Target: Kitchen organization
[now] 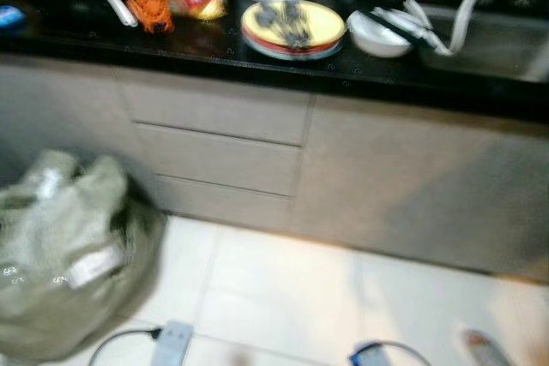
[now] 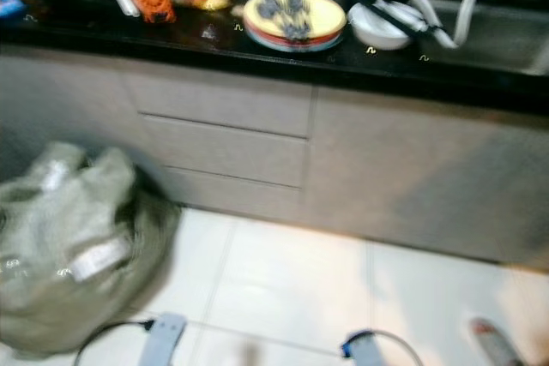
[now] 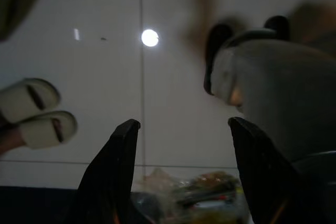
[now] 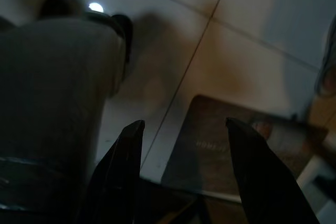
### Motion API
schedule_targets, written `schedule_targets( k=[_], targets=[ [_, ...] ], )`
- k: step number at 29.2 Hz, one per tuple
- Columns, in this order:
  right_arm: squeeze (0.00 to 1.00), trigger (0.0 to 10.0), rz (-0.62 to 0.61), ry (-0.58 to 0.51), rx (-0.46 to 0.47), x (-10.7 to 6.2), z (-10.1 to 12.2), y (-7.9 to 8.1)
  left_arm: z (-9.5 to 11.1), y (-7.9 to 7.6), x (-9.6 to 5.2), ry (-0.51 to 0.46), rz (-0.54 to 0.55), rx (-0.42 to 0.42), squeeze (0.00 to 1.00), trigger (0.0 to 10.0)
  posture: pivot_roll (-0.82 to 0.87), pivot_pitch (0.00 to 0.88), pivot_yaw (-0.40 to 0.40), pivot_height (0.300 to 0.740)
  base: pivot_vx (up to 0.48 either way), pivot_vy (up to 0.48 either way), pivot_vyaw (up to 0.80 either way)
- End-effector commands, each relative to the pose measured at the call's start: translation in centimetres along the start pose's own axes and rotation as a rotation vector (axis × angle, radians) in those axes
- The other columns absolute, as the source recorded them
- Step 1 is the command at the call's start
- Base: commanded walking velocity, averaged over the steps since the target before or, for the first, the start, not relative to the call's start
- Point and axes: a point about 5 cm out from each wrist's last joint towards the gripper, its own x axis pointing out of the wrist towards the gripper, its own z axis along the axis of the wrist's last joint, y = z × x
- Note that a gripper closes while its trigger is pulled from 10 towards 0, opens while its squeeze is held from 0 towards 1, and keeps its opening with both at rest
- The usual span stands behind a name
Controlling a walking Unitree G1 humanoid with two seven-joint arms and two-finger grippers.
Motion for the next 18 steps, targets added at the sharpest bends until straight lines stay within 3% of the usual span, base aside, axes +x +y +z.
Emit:
schedule_targets(
  k=[1, 5, 11, 18],
  targets=[
    [0.00, 10.0, 0.007, 0.035, 0.015, -0.09, -1.10, 0.36, -0.74, -0.45, 0.01, 0.026, -0.011, 0.007, 0.00, 10.0, 0.04, 0.106, 0.005, 0.740, 0.000, 0.000, 0.00],
    [0.00, 10.0, 0.009, 0.037, 0.017, -0.10, -1.21, 0.35, -0.80, -0.48, 0.01, 0.029, -0.010, 0.021, 0.00, 10.0, 0.03, 0.114, 0.002, 0.740, 0.000, 0.000, 0.00],
    [0.00, 10.0, 0.010, 0.046, 0.018, -0.10, -1.33, 0.21, -0.82, -0.66, 0.04, 0.030, -0.011, 0.011, 0.00, 10.0, 0.04, 0.115, -0.002, 0.740, 0.000, 0.000, 0.79],
    [0.00, 10.0, -0.013, 0.037, 0.034, -0.09, -1.17, 0.01, -0.69, -0.71, 0.07, 0.033, -0.013, 0.015, 0.00, 10.0, 0.03, 0.108, 0.001, 0.740, 0.000, 0.000, 0.00]
  ],
)
